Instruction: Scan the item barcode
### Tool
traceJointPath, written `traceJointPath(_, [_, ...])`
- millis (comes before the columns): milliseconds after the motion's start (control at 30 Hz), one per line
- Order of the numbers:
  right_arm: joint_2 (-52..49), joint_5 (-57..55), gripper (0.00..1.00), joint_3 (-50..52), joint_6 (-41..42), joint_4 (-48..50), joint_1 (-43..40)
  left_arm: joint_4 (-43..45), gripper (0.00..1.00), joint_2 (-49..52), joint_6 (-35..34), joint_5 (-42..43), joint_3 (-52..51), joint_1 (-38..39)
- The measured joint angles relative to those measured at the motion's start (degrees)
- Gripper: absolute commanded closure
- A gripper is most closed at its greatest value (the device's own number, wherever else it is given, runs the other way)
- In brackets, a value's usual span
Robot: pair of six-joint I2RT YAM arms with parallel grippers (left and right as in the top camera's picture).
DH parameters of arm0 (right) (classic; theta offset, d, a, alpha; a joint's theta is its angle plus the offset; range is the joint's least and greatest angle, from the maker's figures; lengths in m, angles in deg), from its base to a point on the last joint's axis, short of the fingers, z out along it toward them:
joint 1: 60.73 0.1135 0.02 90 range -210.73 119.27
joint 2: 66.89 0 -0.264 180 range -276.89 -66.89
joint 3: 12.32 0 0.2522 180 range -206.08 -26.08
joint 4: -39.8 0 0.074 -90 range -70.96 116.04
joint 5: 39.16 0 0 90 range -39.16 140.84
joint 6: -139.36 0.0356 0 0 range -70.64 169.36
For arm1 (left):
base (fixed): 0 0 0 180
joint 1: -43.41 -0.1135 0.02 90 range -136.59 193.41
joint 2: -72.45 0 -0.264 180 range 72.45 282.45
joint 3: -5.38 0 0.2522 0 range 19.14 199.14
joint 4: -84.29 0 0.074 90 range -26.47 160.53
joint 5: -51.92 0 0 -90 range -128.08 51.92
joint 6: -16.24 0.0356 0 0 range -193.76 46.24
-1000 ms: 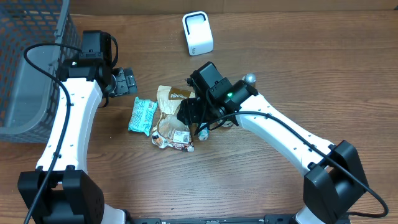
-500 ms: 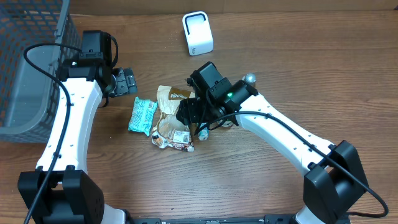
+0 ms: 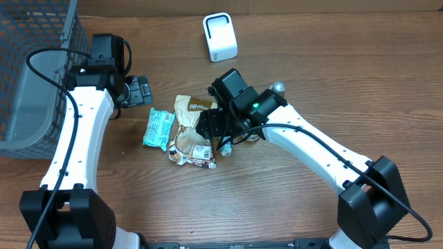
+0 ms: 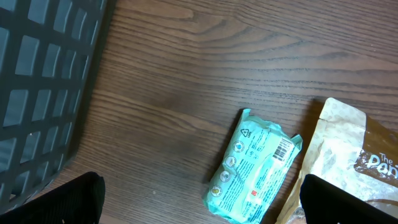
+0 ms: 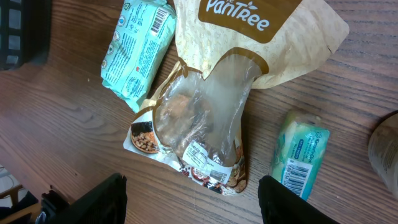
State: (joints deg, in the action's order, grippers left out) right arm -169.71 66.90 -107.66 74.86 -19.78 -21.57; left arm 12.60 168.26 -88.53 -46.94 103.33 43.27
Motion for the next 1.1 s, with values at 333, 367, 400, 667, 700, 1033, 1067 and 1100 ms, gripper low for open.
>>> traceJointPath(333, [0.0, 0.02, 0.31, 0.0, -0.02, -0.02, 0.0, 0.0, 0.0, 0.0, 0.0, 0.0, 0.0, 0.0])
traceJointPath(367, [0.0, 0.02, 0.27, 0.0, 0.04, -0.04, 0.0, 0.0, 0.01, 0.0, 0.0, 0.0, 0.0, 0.0])
traceJointPath(400, [0.0, -0.02, 0.24, 0.0, 0.11, -0.02, 0.0, 0.0, 0.01, 0.0, 0.0, 0.0, 0.0, 0.0])
traceJointPath(667, [0.0, -0.02, 0.0, 0.0, -0.02, 0.02, 0.0, 0.0, 0.0, 0.0, 0.0, 0.0, 0.0, 0.0])
traceJointPath(700, [0.0, -0.02, 0.0, 0.0, -0.02, 0.04, -0.02, 0.0, 0.0, 0.0, 0.0, 0.0, 0.0, 0.0])
traceJointPath(1033, [0.0, -0.02, 0.0, 0.0, 0.0, 0.13, 0.0, 0.0, 0.0, 0.0, 0.0, 0.0, 0.0, 0.0])
traceJointPath(1067, [0.0, -0.02, 0.0, 0.0, -0.02, 0.5, -0.02, 0.0, 0.0, 0.0, 0.02, 0.0, 0.0, 0.0])
traceJointPath(1100, [0.0, -0.02, 0.0, 0.0, -0.02, 0.66, 0.0, 0.0, 0.0, 0.0, 0.0, 0.0, 0.0, 0.0])
